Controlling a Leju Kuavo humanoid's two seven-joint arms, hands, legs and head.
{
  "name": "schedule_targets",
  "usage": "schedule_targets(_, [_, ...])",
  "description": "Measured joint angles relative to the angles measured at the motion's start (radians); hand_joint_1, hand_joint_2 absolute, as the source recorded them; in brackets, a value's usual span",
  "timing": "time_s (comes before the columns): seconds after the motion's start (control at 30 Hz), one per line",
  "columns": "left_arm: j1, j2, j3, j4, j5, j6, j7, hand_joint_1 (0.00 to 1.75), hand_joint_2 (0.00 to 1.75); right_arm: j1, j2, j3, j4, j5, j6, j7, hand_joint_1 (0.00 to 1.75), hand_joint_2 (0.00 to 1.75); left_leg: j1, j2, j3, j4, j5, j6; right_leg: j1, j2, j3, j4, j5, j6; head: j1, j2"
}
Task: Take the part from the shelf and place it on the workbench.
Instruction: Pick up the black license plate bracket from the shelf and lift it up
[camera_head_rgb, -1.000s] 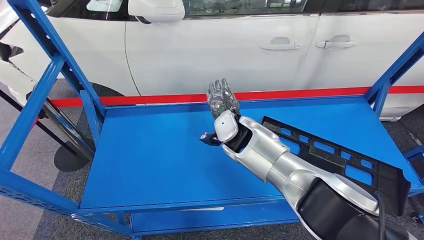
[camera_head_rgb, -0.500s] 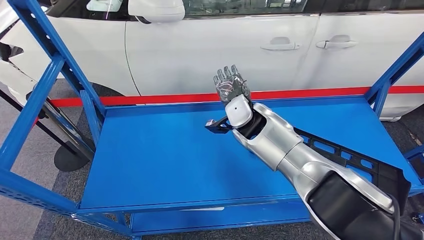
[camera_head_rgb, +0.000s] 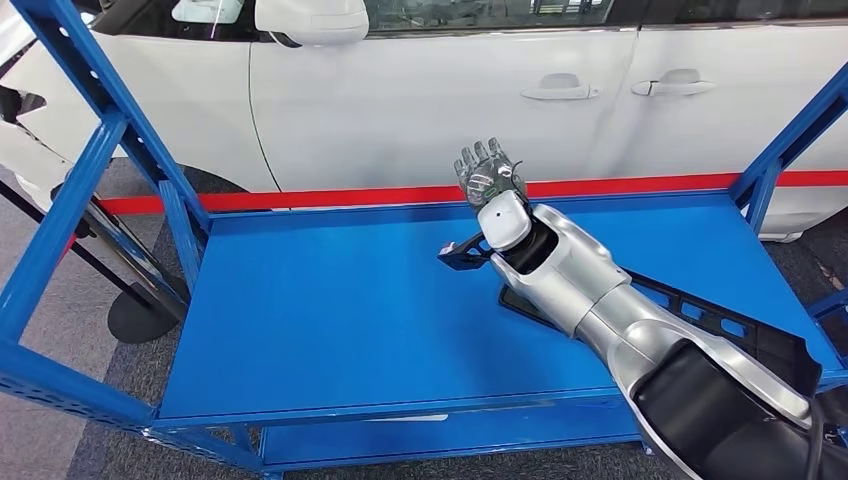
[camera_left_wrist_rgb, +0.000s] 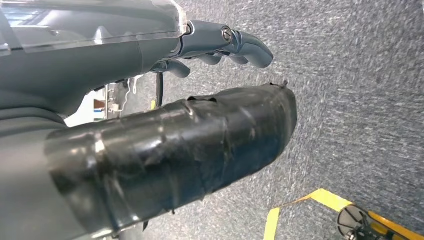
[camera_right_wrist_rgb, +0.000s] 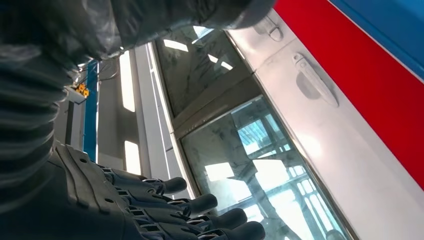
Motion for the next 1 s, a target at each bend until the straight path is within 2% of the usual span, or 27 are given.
schedule_targets(1.0, [-0.004, 0.03, 0.01, 0.046, 0.012, 0.003, 0.002, 0.0, 0.0, 0.007, -0.062, 0.0, 0.014, 0.0, -0.01, -0.088, 0.0, 1.75, 0.0, 0.0, 0.0, 0.0, 0.0, 0.0, 0.0, 0.0, 0.0, 0.0, 0.0, 0.0, 0.0, 0.0])
